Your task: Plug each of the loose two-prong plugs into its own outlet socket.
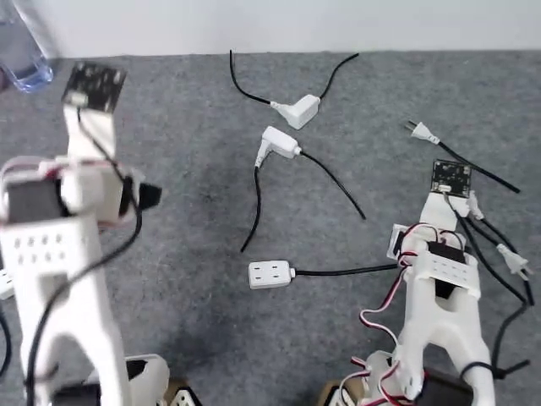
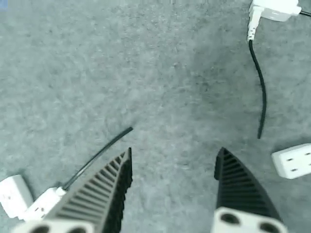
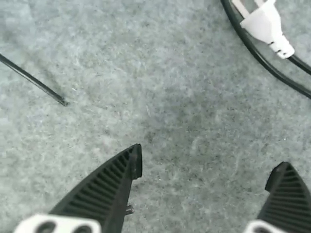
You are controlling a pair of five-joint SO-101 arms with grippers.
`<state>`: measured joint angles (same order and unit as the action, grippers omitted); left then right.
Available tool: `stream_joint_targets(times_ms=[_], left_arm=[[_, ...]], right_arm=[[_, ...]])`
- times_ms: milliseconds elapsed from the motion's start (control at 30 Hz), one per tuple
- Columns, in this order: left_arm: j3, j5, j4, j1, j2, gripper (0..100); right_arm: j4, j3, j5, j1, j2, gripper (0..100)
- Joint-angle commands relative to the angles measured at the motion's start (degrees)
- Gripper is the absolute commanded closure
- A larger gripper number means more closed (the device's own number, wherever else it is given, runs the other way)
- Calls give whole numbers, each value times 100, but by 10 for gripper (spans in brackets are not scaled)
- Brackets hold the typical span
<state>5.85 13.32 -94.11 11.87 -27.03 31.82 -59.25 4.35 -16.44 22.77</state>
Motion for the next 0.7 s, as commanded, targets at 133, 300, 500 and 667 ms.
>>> stream_joint_targets(times_ms=[133, 300, 500, 667], left_arm=[[3732, 255, 2426, 686, -1908, 742], [5112, 220, 3130, 659, -2629, 742], [6097, 220, 3930, 695, -2919, 742], [7178, 220, 5125, 695, -2945, 742]], right_arm=[[-136, 149, 62, 57, 127, 608], [-101, 149, 62, 66, 127, 608], [-92, 149, 79, 66, 136, 608], [40, 158, 721, 31, 154, 608]])
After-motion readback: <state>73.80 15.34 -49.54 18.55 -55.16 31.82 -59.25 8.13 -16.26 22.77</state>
